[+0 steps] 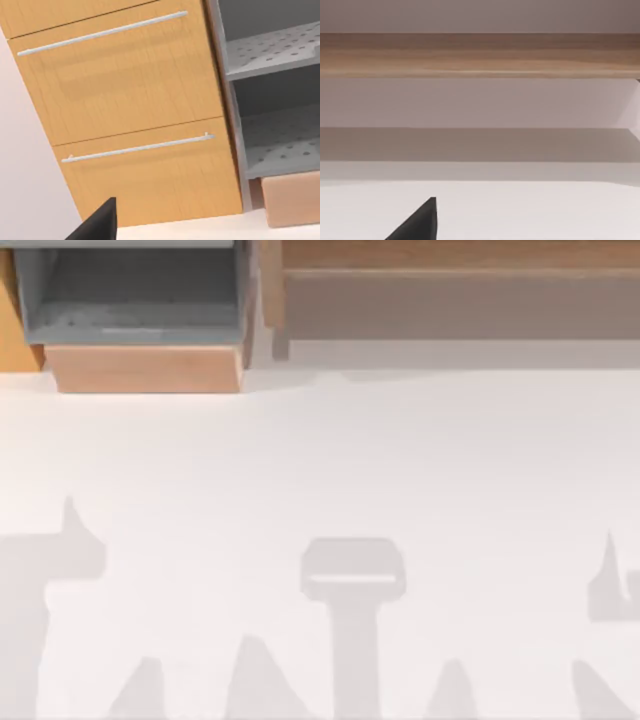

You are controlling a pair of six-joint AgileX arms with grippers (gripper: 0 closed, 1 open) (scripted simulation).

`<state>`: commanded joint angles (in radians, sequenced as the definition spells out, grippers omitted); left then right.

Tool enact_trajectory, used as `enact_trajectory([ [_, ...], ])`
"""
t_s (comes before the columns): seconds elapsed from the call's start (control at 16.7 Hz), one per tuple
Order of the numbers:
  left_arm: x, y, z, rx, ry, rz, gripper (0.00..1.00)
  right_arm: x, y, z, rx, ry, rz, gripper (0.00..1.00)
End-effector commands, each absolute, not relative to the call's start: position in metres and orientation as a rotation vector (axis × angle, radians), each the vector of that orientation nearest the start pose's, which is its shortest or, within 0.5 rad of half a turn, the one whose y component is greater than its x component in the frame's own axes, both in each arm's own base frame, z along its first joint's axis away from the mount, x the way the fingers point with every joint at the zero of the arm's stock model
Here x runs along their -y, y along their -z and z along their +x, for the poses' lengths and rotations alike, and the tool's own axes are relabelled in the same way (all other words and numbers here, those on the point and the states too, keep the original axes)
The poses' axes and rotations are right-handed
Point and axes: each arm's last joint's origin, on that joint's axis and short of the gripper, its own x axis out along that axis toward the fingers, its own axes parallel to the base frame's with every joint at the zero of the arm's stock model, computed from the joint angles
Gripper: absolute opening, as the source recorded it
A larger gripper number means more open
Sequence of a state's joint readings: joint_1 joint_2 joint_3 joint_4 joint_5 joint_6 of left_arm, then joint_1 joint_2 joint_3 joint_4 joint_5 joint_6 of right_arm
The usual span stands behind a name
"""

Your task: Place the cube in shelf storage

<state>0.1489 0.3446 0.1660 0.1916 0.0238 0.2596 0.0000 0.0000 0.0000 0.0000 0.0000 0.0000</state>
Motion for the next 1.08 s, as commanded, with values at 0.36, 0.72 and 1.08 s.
enact_trajectory([
  [0.36,-0.048,-0.261,0.203,0.025,-0.175,0.681,1.0,0.001,-0.16,0.106,0.0,0.0,0.0,1.0],
  [0.72,-0.08,-0.285,0.271,0.116,-0.224,0.988,1.0,0.001,-0.16,0.106,0.0,0.0,0.0,1.0],
  [1.08,-0.122,-0.216,0.333,-0.039,-0.157,1.197,1.0,0.001,-0.16,0.106,0.0,0.0,0.0,1.0],
])
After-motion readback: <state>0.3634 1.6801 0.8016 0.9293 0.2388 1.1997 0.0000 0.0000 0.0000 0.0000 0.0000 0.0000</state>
